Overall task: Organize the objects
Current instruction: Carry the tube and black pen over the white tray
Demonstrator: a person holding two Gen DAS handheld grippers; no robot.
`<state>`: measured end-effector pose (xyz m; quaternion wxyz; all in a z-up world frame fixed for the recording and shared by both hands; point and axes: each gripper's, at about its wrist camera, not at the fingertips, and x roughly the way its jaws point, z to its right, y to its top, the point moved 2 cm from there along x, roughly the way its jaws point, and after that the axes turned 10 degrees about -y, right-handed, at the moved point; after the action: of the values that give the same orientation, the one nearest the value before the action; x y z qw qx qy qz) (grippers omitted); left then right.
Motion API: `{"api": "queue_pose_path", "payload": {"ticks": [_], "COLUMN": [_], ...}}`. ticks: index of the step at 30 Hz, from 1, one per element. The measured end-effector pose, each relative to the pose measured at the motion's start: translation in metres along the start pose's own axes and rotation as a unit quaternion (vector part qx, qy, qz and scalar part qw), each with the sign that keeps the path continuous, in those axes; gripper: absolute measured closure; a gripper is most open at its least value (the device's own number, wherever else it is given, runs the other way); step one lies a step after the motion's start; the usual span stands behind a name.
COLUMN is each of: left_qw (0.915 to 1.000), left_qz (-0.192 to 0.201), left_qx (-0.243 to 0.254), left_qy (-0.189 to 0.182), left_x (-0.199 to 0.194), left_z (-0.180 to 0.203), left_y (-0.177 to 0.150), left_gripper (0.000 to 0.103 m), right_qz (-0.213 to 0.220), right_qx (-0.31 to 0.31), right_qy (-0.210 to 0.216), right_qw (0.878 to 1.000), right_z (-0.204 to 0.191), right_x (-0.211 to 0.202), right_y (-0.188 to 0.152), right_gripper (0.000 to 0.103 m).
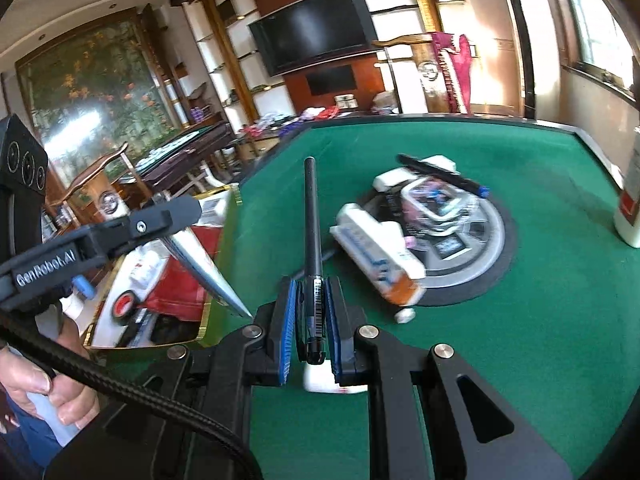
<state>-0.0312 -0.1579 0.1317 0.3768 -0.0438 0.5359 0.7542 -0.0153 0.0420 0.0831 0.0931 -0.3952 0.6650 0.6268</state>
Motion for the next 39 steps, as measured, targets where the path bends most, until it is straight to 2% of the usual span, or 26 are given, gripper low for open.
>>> {"api": "queue_pose_path", "payload": {"ticks": [6,11,20,26,31,39], "left_qw": [0.9998,0.9986,0.9927,0.9892,0.9871,0.9847], "left_qz": [0.013,0.039,0.054,0.036,0.013,-0.013], "left_qx": [-0.017,-0.035,-0.080,-0.093,-0.115,-0.131], "left_qy": [-0.003,0.011,0.072,0.107,0.111,0.114], "left_x": [-0.039,-0.072,-0.112,-0.113,-0.104,-0.089], "left_z": [-0.029,-0.052,-0.102,-0.130,-0.157,-0.187], "left_y": [0.003,0.001,-0.022,-0.035,-0.046,-0.056], "left_gripper": [0.082,0.082,0.082,0.082,0.082,0.082], "right_qz": [-0.002,-0.015,-0.031,-0.044,-0.057,-0.092], "right_qx": [-0.023,-0.048,-0.106,-0.142,-0.156,-0.147], "right_qy": [0.048,0.069,0.096,0.105,0.100,0.085], "right_qw": [0.999,0.996,0.989,0.983,0.981,0.981], "right_z": [-0.052,-0.091,-0.151,-0.191,-0.212,-0.221], "right_x": [0.006,0.017,0.032,0.045,0.064,0.095], "right_y": [0.002,-0.004,-0.015,-0.024,-0.032,-0.039], "right_gripper": [0.090,0.090,0.090,0.090,0.090,0.090]}}
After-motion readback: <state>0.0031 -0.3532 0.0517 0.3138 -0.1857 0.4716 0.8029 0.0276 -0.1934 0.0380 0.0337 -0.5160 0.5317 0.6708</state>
